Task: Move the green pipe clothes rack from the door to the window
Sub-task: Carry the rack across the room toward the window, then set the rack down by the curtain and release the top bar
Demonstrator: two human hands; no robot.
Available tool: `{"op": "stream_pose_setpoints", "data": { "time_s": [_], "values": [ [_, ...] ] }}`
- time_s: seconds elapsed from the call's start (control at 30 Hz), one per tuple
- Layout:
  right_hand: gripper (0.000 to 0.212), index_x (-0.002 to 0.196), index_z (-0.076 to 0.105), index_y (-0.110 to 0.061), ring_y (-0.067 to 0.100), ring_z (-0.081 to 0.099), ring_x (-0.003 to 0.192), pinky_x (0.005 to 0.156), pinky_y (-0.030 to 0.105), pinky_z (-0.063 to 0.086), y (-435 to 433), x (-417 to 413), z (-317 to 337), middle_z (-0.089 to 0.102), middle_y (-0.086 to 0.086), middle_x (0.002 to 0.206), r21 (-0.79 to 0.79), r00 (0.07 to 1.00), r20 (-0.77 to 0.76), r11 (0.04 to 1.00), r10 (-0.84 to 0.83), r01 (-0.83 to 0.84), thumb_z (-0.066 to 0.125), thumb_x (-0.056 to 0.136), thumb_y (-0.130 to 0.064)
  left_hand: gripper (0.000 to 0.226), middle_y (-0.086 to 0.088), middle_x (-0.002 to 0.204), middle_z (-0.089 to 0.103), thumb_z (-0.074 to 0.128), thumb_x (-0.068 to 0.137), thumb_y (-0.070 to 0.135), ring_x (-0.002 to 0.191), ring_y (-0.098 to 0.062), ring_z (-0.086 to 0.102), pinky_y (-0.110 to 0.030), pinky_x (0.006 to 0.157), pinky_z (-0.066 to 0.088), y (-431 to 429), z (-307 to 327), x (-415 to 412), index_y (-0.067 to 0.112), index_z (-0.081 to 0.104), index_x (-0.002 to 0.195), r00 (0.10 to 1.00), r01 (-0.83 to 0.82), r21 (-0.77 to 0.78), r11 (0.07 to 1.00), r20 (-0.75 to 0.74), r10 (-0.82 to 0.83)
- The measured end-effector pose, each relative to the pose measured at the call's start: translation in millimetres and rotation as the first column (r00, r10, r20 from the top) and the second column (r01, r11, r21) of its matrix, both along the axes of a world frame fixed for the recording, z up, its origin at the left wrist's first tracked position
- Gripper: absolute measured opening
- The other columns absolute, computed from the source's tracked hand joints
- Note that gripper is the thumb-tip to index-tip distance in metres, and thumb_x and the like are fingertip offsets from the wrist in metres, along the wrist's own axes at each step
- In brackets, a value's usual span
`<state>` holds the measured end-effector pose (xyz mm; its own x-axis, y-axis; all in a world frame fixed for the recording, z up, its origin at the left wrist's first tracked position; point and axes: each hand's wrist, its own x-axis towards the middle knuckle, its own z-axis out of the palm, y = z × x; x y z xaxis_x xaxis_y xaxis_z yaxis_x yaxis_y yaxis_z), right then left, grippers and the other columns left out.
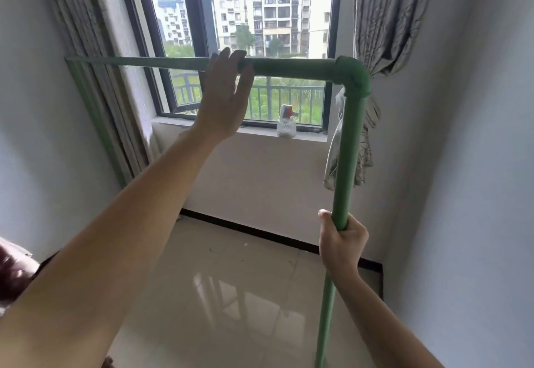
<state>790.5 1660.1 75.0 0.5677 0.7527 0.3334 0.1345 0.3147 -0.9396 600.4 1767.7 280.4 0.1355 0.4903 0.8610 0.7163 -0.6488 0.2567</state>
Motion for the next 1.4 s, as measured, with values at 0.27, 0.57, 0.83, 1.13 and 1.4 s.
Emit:
{"op": "stream_pose_setpoints", "data": {
  "time_s": [0.27, 0.57, 0.83, 1.13, 1.4],
  "values": [
    [0.053, 0.047, 0.028, -0.017, 0.005, 0.025, 0.032, 0.036, 0.020, 0.024, 110.6, 23.9, 9.3, 0.026, -0.013, 0.035, 0.000, 0.993, 0.014, 0.993, -0.116, 0.116, 0.064, 0.084, -0.006, 0.052, -0.014, 0.138, 0.047, 0.026, 0.101, 0.049, 0.136, -0.034, 0.035, -0.047, 0.119, 0.022, 130.0, -15.1, 27.6, 0.012, 0.047, 0.131, 0.994, -0.101, 0.087, 0.991, 0.041, 0.098],
    [0.044, 0.047, 0.034, -0.009, 0.018, 0.032, 0.041, 0.043, 0.028, 0.027, 230.1, 73.2, 7.0, 0.033, 0.005, 0.043, 0.006, 0.960, 0.056, 0.962, -0.274, 0.274, 0.063, 0.080, -0.012, 0.057, -0.019, 0.154, 0.029, 0.035, 0.098, 0.050, 0.147, -0.039, 0.014, -0.053, 0.121, 0.016, 231.9, -24.1, 80.1, 0.012, 0.041, 0.140, 0.993, -0.064, 0.131, 0.989, 0.105, 0.051],
    [0.049, 0.045, 0.036, -0.014, 0.007, 0.034, 0.030, 0.038, 0.020, 0.031, 340.4, 144.8, 0.1, 0.036, -0.011, 0.034, 0.074, 0.976, 0.050, 0.975, -0.213, 0.209, 0.065, 0.085, -0.011, 0.055, -0.017, 0.155, 0.028, 0.036, 0.099, 0.049, 0.147, -0.037, 0.014, -0.050, 0.121, 0.016, 334.7, -29.5, 141.5, 0.016, 0.037, 0.143, 0.991, -0.129, 0.163, 0.978, 0.058, 0.121],
    [0.053, 0.050, 0.038, -0.014, 0.005, 0.038, 0.028, 0.036, 0.015, 0.031, 458.6, 227.4, 0.9, 0.036, -0.010, 0.034, 0.008, 0.982, 0.136, 0.991, -0.132, 0.133, 0.063, 0.094, -0.029, 0.053, -0.016, 0.148, 0.040, 0.033, 0.101, 0.046, 0.144, -0.036, 0.025, -0.049, 0.120, 0.022, 441.4, -30.4, 208.7, 0.014, 0.041, 0.142, 0.973, -0.228, 0.192, 0.955, 0.006, 0.231],
    [0.040, 0.089, 0.045, -0.025, 0.013, 0.056, 0.044, 0.045, 0.035, 0.048, 480.9, 275.2, -44.8, 0.055, -0.005, 0.054, -0.029, 0.844, 0.510, 0.977, -0.165, 0.209, 0.037, 0.094, -0.064, 0.055, -0.014, 0.148, 0.041, 0.036, 0.100, 0.049, 0.141, -0.035, 0.028, -0.047, 0.119, 0.023, 491.7, -40.5, 257.7, 0.013, 0.042, 0.141, 0.940, -0.342, 0.314, 0.886, 0.109, 0.324]
  ]
}}
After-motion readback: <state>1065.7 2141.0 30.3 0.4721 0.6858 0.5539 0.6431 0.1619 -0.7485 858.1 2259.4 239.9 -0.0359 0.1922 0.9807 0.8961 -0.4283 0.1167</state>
